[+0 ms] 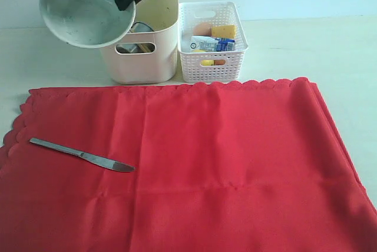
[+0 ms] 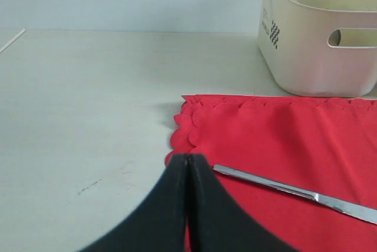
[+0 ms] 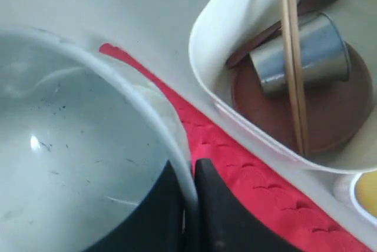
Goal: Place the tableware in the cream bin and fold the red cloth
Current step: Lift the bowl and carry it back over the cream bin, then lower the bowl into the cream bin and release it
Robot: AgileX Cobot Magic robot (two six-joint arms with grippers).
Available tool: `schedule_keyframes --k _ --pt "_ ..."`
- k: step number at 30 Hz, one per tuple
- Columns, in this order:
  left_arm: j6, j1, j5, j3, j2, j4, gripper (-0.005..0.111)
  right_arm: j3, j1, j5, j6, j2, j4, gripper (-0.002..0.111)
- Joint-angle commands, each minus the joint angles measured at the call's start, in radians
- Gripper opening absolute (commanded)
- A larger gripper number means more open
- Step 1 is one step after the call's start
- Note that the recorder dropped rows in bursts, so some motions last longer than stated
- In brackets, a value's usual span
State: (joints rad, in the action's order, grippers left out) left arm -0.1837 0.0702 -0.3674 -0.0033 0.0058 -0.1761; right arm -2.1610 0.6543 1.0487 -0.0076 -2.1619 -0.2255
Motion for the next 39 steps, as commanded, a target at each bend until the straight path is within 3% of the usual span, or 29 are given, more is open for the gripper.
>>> schedule_keyframes --k 1,10,21,29,39 --pt "-0.003 -0.001 0.007 0.003 -0.006 0.009 0.0 -0.071 -0.041 -0.028 0.033 -0.039 -0.03 0.0" --pt "-0.003 -0.001 0.007 0.003 -0.006 0.009 0.0 -0.17 -0.055 -0.143 0.078 -0.122 -0.017 0.0" --pt "-0.003 -0.001 0.007 0.003 -0.006 0.009 0.0 -0.17 -0.055 -0.291 0.332 -0.149 0.258 0.0" --pt "-0.003 -0.001 0.007 0.003 -0.006 0.009 0.0 -0.17 -0.055 -0.28 0.51 -0.204 0.489 0.0" --pt "-0.003 -0.001 0.007 0.003 -0.006 0.009 0.0 -0.17 -0.051 -0.222 0.569 -0.26 0.57 0.0"
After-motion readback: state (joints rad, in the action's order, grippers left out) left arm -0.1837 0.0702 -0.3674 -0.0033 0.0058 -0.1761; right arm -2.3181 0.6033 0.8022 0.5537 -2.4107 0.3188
